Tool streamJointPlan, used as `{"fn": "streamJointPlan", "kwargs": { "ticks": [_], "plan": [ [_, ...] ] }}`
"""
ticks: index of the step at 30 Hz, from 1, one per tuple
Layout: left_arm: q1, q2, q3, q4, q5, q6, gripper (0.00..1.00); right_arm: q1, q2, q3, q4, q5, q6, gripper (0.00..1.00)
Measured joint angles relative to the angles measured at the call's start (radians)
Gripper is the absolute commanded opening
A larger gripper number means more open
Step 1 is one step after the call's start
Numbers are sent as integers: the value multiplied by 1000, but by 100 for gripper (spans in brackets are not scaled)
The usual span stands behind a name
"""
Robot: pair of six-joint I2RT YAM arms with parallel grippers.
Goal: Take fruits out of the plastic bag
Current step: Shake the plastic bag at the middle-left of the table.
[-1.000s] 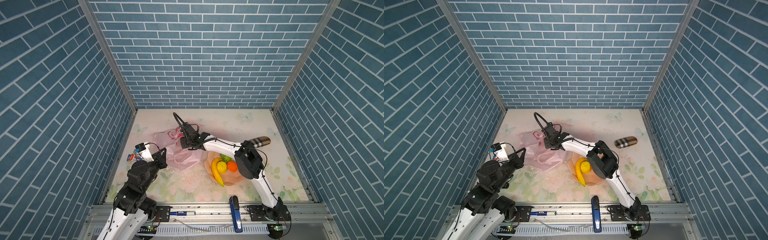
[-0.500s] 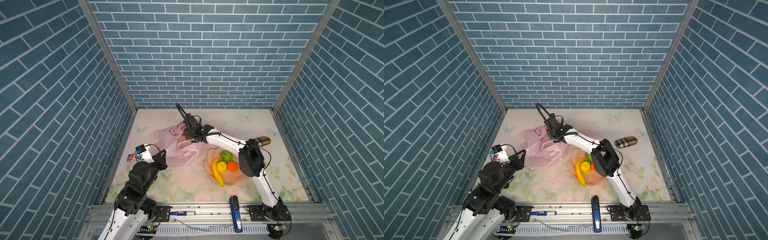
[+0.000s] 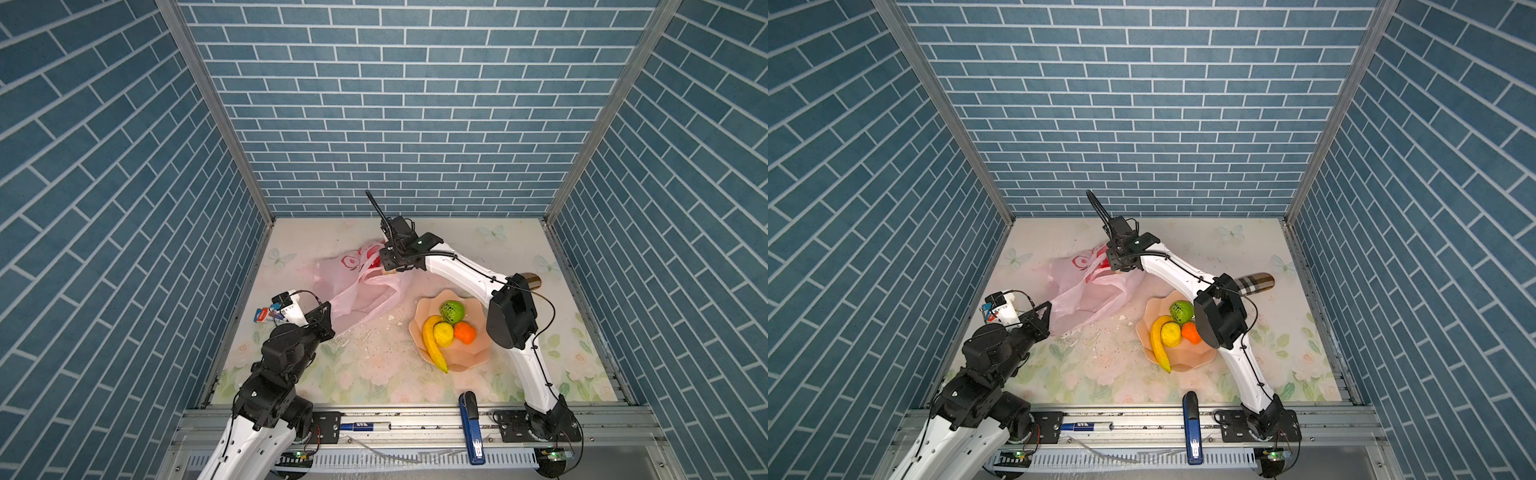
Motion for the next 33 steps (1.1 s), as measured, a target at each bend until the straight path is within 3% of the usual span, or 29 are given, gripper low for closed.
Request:
{"fn": "streamJointPlan", "kwargs": {
  "ticks": [10, 19, 27, 33],
  "plan": [
    [0, 42, 0, 42, 3, -1, 0, 63, -189, -56, -57, -61, -1, 53],
    [0, 42, 0, 52, 5, 0, 0, 69, -193, -120, -113, -47, 0, 56],
    [0, 42, 0, 58, 9, -4, 0, 94, -194, -286, -81, -34, -6, 55],
    [0, 44, 7, 59, 17, -17, 0, 115, -187, -293, -51, -20, -9, 55]
  ]
}}
